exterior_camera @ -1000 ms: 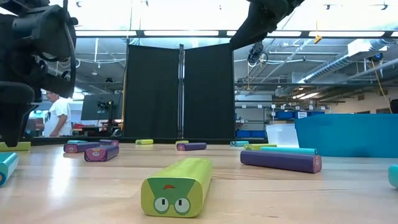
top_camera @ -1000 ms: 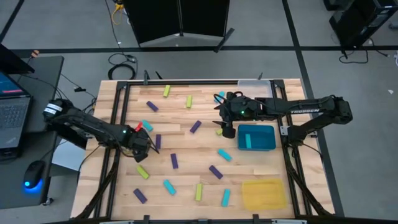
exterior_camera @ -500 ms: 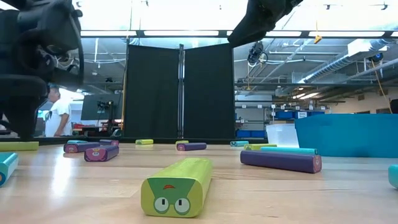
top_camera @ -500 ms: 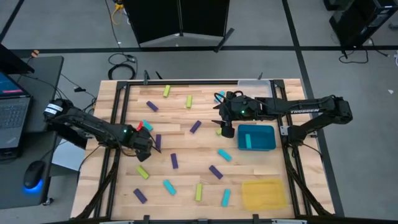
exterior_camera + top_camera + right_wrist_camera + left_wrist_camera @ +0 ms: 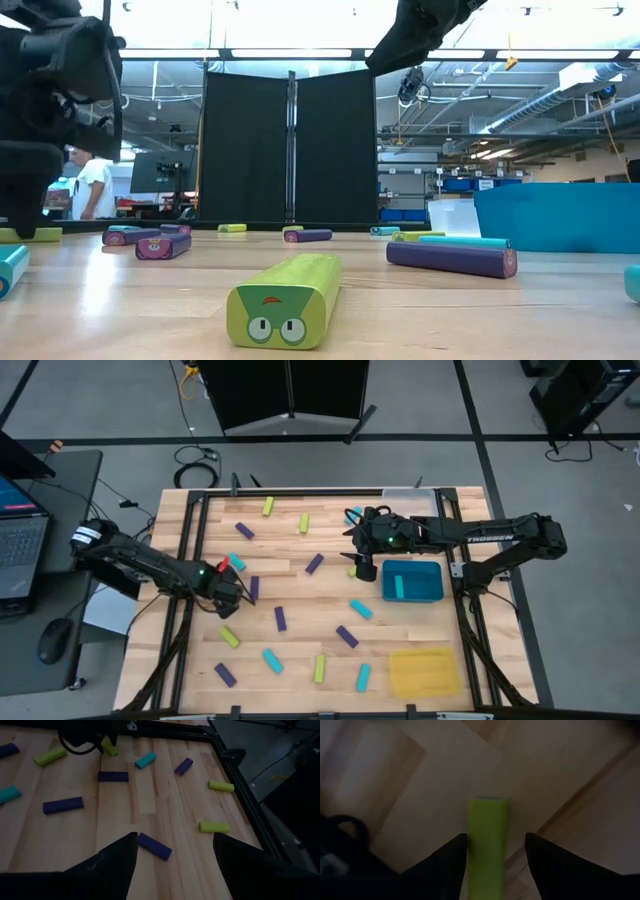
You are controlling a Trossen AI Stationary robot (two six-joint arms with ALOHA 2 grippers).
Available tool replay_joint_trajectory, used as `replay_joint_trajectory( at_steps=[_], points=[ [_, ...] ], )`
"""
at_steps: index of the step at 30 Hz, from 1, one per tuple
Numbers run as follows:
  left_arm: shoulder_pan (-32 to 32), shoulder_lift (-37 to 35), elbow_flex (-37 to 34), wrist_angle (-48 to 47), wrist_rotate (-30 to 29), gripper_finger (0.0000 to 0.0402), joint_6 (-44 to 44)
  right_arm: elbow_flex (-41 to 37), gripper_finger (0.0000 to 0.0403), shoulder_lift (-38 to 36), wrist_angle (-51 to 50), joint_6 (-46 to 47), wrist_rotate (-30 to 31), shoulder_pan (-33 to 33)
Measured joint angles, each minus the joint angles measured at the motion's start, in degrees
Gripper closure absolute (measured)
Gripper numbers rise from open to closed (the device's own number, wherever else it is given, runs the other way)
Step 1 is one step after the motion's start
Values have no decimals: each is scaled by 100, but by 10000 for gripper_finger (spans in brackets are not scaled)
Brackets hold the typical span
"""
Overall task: Sort blocks
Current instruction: Put the light green block into the yellow bin
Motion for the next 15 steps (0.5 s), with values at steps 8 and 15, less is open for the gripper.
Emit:
replay_joint_trajectory(
  at_steps=[8,15],
  points=[
    [0,-34,-232,308,125,200,11,0,135,0,2,2,0,6],
    [-2,-33,-230,379,97,301,179,0,135,0,133,-50,5,80]
  ],
)
